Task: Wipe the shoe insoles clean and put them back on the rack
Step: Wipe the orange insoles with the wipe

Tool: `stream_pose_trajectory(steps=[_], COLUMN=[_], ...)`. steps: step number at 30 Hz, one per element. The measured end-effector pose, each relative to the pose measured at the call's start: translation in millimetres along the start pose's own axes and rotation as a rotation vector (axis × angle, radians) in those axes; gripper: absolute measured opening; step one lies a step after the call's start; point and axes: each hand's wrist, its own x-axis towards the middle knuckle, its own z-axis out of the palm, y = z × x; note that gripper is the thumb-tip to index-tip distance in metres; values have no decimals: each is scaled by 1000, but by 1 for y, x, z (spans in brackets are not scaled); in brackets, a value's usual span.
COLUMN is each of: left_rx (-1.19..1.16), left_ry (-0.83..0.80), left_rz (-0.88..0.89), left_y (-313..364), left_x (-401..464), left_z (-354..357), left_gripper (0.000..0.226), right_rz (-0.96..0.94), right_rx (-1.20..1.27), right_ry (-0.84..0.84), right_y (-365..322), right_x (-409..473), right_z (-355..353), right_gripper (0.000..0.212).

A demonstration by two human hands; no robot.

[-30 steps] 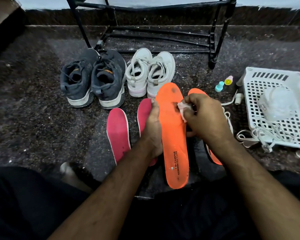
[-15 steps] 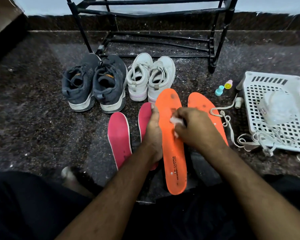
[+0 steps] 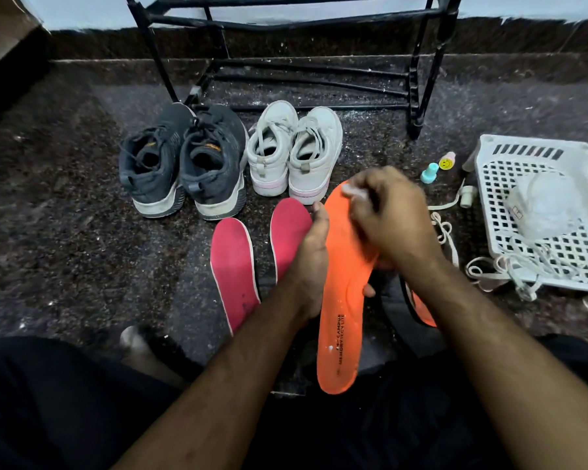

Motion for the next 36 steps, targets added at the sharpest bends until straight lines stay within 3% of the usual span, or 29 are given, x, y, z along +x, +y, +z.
stream_pose_trajectory(steps=[3, 6, 8, 12, 17, 22, 26, 31, 36], left_rx=[-15, 28, 18, -101, -12, -200, -190, -106, -229], left_ry=[-9, -10, -26, 18, 6, 143, 132, 57, 130], left_rz=[18, 0, 11, 37, 30, 110, 141, 103, 181], left_y=[-1, 0, 1, 3, -1, 7, 9, 4, 8], left_x=[1, -2, -2, 1, 3, 4, 7, 7, 12], left_z=[-1, 1, 1, 0, -2, -10, -15, -11, -18], left_gripper=[90, 89, 87, 77, 86, 83, 93, 90, 89], right_rz=[-183, 26, 51, -187, 45, -204, -60, 111, 26], right_rx=[-2, -39, -19, 30, -46, -9, -18, -133, -68], right_ry=[-182, -12, 27, -205, -6, -253, -342, -51, -240], right_y=[-11, 5, 6, -18, 2, -31, -14, 4, -21], right_x=[-10, 7, 6, -16, 5, -32, -32, -9, -37], right_z=[9, -1, -7, 7, -7, 8, -10, -16, 3], right_gripper=[21, 26, 26, 28, 29, 30, 24, 24, 22])
